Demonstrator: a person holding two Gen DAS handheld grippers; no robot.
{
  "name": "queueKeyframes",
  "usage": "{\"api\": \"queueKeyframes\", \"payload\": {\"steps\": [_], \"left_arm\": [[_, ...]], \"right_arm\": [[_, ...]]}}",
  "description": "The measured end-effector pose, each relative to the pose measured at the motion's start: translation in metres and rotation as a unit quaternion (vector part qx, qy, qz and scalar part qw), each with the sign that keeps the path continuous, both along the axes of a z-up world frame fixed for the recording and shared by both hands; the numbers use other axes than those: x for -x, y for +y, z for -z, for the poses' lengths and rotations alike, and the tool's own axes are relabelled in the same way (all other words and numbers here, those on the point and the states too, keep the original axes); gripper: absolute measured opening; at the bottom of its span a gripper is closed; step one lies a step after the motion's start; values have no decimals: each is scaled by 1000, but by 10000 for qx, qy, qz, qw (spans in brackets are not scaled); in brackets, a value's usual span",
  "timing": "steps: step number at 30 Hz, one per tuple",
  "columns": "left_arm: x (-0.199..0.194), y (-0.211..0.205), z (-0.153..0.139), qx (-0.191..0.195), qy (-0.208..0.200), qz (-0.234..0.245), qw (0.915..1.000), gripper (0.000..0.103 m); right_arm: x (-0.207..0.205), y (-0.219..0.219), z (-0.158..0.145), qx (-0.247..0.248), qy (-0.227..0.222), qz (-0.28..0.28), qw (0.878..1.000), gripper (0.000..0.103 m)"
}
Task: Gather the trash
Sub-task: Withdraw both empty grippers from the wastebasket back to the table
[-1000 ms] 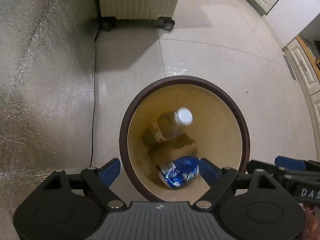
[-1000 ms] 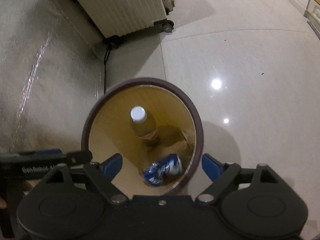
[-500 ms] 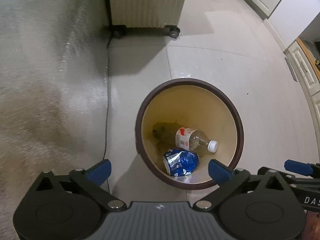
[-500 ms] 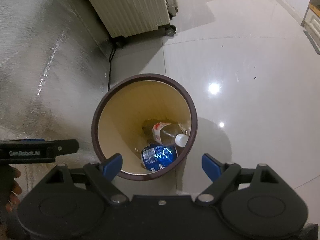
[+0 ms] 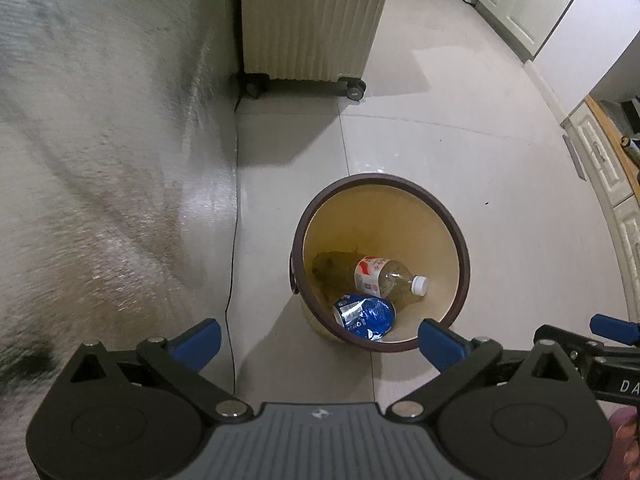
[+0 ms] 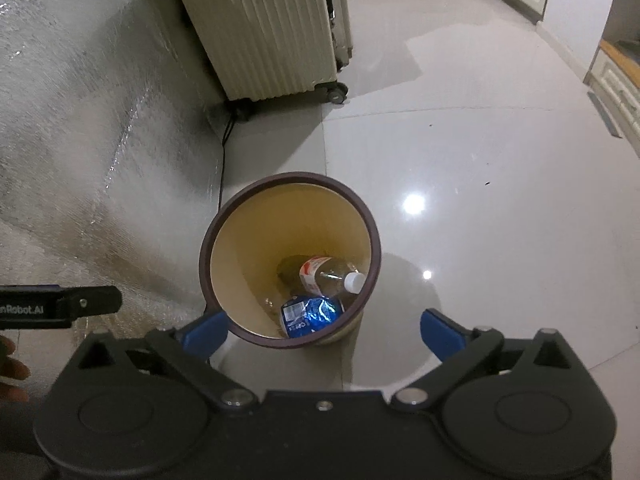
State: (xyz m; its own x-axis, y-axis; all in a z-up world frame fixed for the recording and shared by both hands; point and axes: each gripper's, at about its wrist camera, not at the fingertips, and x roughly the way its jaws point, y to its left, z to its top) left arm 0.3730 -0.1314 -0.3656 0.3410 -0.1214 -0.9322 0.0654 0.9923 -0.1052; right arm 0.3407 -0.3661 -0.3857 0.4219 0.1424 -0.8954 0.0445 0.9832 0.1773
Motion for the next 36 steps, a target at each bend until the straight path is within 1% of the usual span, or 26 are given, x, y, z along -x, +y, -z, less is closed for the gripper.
{"api": "queueKeyframes", "payload": {"steps": [6,12,23,30,36], "left_arm": [[19,5,-29,-3,-196,23,9998,103],[38,9,-50,-49,-330,36,9994,103],[77,10,-92,-100,-697,248,9972,103],[101,9,-120,-94,-1021,376,9940,103],[118,6,-155,53,-1411,536,9885,103]], "right_arm": [[17,1,-26,200,-156,-24,9997,103],[33,-1,-47,289,-245,48,9993,103],[68,-3,-91,310,-525,205,9979,103],[94,-7,-123,429,-725,314,9960,103],[120,-12,-159,560,-995,469,9923,103]]}}
